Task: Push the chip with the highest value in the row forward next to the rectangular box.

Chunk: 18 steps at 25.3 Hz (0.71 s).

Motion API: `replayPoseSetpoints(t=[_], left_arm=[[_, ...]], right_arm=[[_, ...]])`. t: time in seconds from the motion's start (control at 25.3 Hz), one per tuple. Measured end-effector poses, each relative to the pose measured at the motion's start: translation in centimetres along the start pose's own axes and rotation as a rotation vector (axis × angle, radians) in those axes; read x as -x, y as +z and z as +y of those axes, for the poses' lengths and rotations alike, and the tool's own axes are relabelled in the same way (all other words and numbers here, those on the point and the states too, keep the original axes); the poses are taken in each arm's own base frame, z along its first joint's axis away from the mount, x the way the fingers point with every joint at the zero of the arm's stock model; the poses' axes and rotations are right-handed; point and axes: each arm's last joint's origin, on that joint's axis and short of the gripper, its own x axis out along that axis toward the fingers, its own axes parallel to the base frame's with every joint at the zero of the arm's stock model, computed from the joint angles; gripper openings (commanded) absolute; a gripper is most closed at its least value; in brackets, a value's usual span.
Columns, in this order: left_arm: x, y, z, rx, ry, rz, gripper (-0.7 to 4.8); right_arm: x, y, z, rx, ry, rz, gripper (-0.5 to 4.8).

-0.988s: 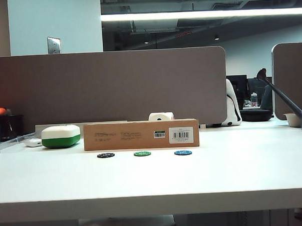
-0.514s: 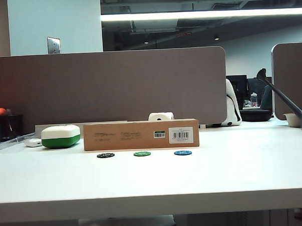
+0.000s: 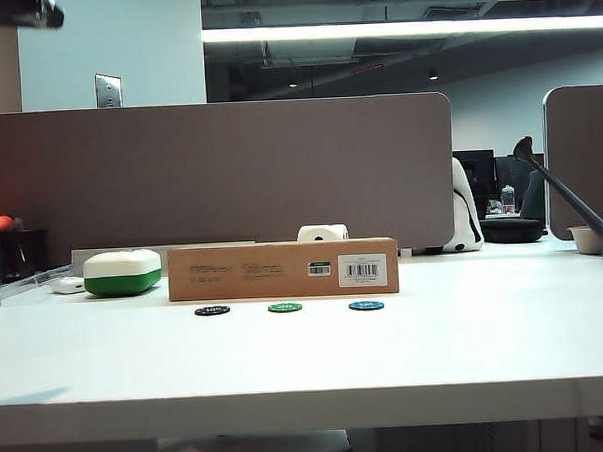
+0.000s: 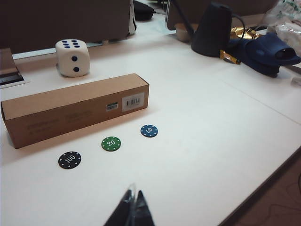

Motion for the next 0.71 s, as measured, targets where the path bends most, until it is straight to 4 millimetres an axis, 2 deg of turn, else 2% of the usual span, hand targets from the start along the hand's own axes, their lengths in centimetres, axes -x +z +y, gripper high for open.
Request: replayPoseSetpoints(t=[0.32,0.43,0.55,0.59,0.71], left_arm=[[0.0,-0.1,1.0,0.014,0.075,0.006,-0.05],[0.1,0.0,1.3,0.019,0.1,0.004,-0.05],[-0.2,-0.2,1.7,0.026,0.13,0.018,-0.05],[-0.5,-0.3,2.0,0.031,0.144,0.038,-0.05],[-1.3,-0.7,2.2,0.04,0.151,0.088,-0.05]], right_arm=[[0.1,0.3,0.5,-0.1,0.065,0.033,-0.06],[0.4,1.7,1.9,-0.069,0.04,-0.041,-0.06],[0.9,3.5,3.6,0.057,0.002,-0.149,-0.06],[1.1,4.7,4.7,0.124,-0.015,-0.195,-0.06],[0.6,6.5,5.8,0.16,-0.059,-0.169,-0.06]])
